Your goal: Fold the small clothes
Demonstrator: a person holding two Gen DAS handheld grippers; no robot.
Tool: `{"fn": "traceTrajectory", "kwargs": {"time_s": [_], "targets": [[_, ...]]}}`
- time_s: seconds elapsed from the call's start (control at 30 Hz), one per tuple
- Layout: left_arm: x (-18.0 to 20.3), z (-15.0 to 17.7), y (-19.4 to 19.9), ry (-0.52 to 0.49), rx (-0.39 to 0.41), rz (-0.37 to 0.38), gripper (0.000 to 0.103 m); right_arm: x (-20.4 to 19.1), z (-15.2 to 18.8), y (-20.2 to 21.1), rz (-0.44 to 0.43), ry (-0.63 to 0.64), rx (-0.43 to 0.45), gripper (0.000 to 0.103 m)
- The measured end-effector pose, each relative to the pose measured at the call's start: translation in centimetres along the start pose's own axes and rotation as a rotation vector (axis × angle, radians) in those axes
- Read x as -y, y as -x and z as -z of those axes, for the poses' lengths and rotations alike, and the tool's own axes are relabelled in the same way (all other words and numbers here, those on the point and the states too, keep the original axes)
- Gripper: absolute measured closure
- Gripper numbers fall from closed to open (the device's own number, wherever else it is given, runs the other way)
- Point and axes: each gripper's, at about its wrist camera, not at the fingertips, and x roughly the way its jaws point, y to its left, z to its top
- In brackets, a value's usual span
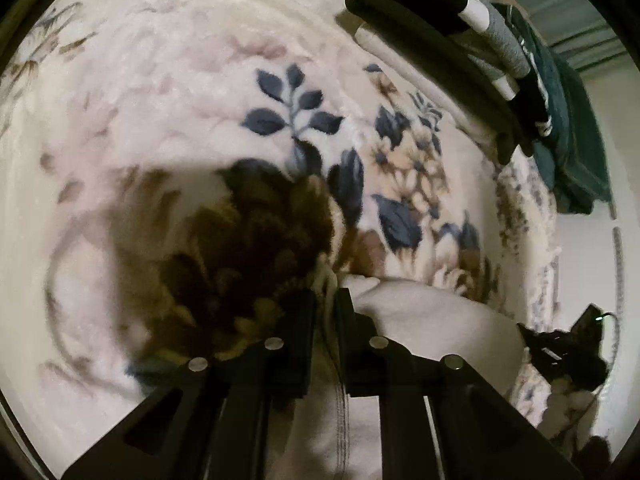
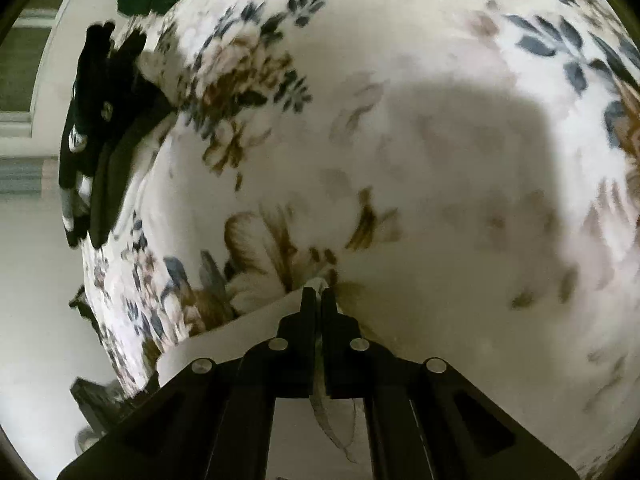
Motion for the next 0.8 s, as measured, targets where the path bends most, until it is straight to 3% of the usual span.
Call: {"fn": "traceTrajectory", "kwargs": {"time_s": [0.07,0.1,0.13,0.17,0.2,0.23,0.27,0.4,0.53,0.7,0.73,0.77,0.8], "targets": [[-0.4,-0.3,0.8,0.031,0.007,0.045,0.091,0.1,0.0,0.2,-0.007,0.003,-0.024,0.1],[-0.7,-0.5,1.4,0.044,0.013,0.053,0.09,0.4,-0.1,0.5,-0.036,-0.005,-0.031,0.094],[-1.0,-0.5,1.9,0.056,0.018,0.074,0.083,0.7,-0.1,0.9,-0.054,-0.012,-0.038,0.088],[-1.7,-0.4,2.5,0.074,0.026,0.094,0.077,1.2,-0.2,1.4,-0.059,-0.017,-0.045,0.066],[-2.3,-0.3,2.8,0.088,0.03,0.109,0.057,1.5,-0.1,1.8,-0.068,-0.014,-0.043,0.046],[-3.1,0.1,2.8,0.109,0.031,0.154,0.038,1.9,0.0,2.2,-0.091,-0.008,-0.038,0.041],[-3.7,0.4,2.5,0.125,0.023,0.184,0.037,2.6,0.1,2.4,-0.127,0.001,-0.046,0.034],[-5.3,2.5,-0.5,0.183,-0.105,0.329,0.037,4.5,0.8,0.5,-0.255,0.016,-0.206,0.026],[-4.4,3.3,-1.7,0.165,-0.143,0.397,0.037,5.7,2.4,-2.9,-0.35,0.033,-0.362,0.024],[-1.7,3.5,-3.0,0.119,-0.157,0.403,0.038,5.0,3.0,-4.7,-0.38,0.058,-0.375,0.026],[-1.0,3.6,-3.0,0.095,-0.142,0.371,0.042,4.7,3.1,-4.7,-0.389,0.058,-0.368,0.029],[-0.5,3.7,-2.8,0.072,-0.131,0.349,0.051,4.3,3.2,-4.8,-0.389,0.07,-0.364,0.044],[0.2,3.8,-2.6,0.039,-0.127,0.325,0.081,3.9,3.3,-4.8,-0.385,0.081,-0.36,0.064]]}}
